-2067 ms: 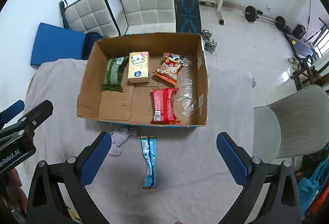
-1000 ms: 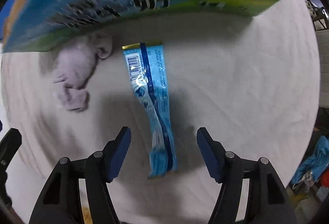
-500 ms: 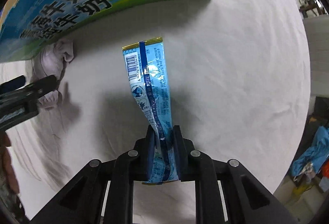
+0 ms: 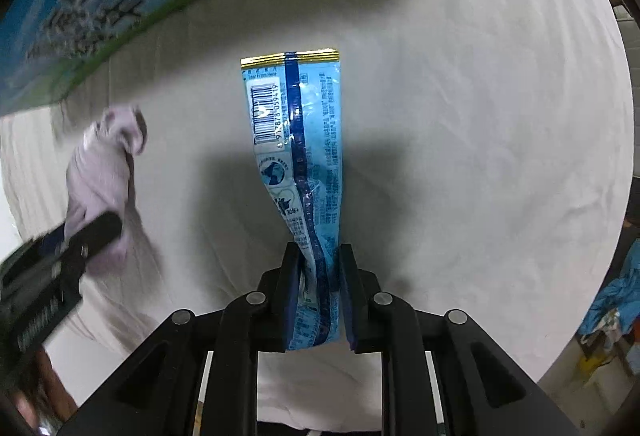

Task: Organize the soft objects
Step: 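Grasp the lilac cloth with the left tool while the right grasps the blue wrapper, then lower the cloth and blue wrapper into the box and open both tools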

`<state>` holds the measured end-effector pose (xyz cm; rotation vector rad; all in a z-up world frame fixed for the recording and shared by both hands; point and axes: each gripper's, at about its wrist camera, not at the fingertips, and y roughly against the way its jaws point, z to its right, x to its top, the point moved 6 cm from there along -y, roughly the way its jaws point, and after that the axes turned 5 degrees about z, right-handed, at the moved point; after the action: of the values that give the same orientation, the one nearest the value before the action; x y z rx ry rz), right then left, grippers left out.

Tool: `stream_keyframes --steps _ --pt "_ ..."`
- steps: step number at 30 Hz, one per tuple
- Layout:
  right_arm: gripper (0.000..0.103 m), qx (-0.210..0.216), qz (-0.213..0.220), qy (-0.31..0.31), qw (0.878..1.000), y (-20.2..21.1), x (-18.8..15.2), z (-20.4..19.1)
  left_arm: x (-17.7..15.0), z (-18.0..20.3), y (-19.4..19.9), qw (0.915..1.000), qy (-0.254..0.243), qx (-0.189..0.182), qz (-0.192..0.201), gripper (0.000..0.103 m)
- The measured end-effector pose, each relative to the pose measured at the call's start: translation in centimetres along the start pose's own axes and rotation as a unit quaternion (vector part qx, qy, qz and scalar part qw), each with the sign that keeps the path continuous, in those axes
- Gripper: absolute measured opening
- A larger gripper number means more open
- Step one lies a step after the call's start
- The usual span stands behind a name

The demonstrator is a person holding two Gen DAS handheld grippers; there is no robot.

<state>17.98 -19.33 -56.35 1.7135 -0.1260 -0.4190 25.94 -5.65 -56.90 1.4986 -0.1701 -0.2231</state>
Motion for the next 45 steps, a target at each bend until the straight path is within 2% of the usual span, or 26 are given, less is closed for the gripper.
stream_keyframes --steps 3,6,10,13,17,19,22,23,27,35,40,45 --pt "0.019 -0.015 -0.02 0.028 0.999 -0.1 -1.4 -0.3 -2.5 0.1 0.2 0.9997 0.021 -0.011 -0.01 0.039" --pt "0.019 -0.03 -0.021 0.049 0.998 0.0 -2.1 -0.6 -4.0 0.0 -0.5 0.9986 0.044 -0.026 -0.017 0.039" --pt "0.02 -0.047 -0.026 0.055 0.997 -0.2 -1.6 -1.5 -3.6 -0.7 -2.8 0.9975 0.058 -0.028 -0.029 0.042" --pt "0.021 -0.056 -0.031 0.058 0.996 -0.5 -1.3 -2.0 -3.3 -1.0 -4.3 0.9984 0.049 -0.015 -0.024 0.043" --pt "0.022 -0.049 -0.038 0.044 0.997 -0.9 -0.6 -2.2 -3.2 0.4 -4.8 0.9994 0.02 0.024 -0.01 0.042" --pt "0.02 -0.045 -0.039 0.038 0.997 -1.0 -0.3 -1.8 -3.1 0.9 -5.0 0.9995 0.021 0.024 -0.004 0.041" --pt "0.016 -0.043 -0.026 0.042 0.998 -1.7 0.7 -2.0 -3.7 1.2 -4.4 0.9996 0.022 0.018 0.0 0.032" --pt "0.016 -0.045 -0.023 0.045 0.998 -1.8 0.6 -1.9 -4.4 0.1 -3.6 0.9996 0.021 0.019 0.004 0.032" --pt "0.016 -0.034 -0.01 0.061 0.997 -0.6 -0.1 -2.3 -5.0 1.0 -0.9 0.9991 0.025 0.021 0.026 0.031" --pt "0.015 0.008 0.019 0.067 0.998 3.5 -0.8 -2.5 -6.6 2.8 4.8 0.9965 0.021 -0.005 0.081 0.031" --pt "0.015 0.043 0.05 0.071 0.995 8.1 -0.2 -3.0 -6.0 3.9 9.3 0.9933 0.019 -0.03 0.11 0.031" --pt "0.015 0.082 0.094 0.075 0.989 13.5 0.5 -3.5 -4.5 2.5 15.1 0.9864 0.017 -0.057 0.153 0.031"
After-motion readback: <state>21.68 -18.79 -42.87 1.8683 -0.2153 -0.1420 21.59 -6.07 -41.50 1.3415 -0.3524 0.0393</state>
